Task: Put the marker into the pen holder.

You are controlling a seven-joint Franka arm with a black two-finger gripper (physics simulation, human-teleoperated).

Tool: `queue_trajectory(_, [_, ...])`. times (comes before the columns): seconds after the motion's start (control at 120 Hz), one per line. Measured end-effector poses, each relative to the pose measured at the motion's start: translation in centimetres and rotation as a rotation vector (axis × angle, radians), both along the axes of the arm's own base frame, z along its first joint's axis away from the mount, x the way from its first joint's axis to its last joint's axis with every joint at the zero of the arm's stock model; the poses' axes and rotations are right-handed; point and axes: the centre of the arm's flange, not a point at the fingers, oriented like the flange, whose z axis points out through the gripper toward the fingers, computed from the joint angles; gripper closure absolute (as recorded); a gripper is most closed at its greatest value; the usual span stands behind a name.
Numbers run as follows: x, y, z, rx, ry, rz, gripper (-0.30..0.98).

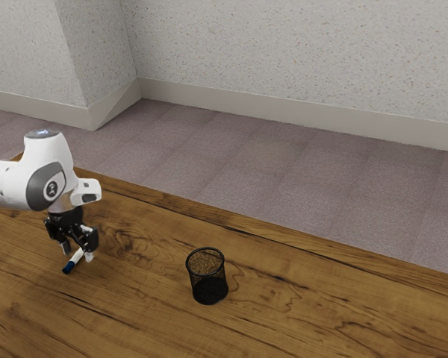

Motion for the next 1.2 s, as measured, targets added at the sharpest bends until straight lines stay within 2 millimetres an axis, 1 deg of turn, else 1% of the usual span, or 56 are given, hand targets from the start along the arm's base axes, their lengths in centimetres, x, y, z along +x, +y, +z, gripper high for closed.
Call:
queue_trajectory(0.042, [-0.2, 0.8, -0.1, 0.002, -0.005, 0.013, 0.25])
queue_trajectory(0.108, [-0.4, 2.1, -0.9, 0.001, -0.004, 0.038, 0.26])
queue_trajectory(0.225, [-0.6, 2.8, -2.1, -0.003, -0.006, 0.051, 0.31])
queue_trajectory(0.3, [-0.6, 2.9, -2.5, -0.003, -0.009, 0.049, 0.34])
queue_trajectory(0.508, [-0.4, 3.1, -3.0, 0.001, -0.021, 0.032, 0.49])
queue_trajectory(0.842, [-0.4, 3.5, -3.9, 0.003, -0.017, 0.012, 0.57])
queue_trajectory(0.908, [-0.6, 4.0, -4.0, 0.003, -0.018, 0.018, 0.59])
queue_trajectory(1.2, [-0.5, 4.3, -3.7, 0.013, -0.028, 0.011, 0.74])
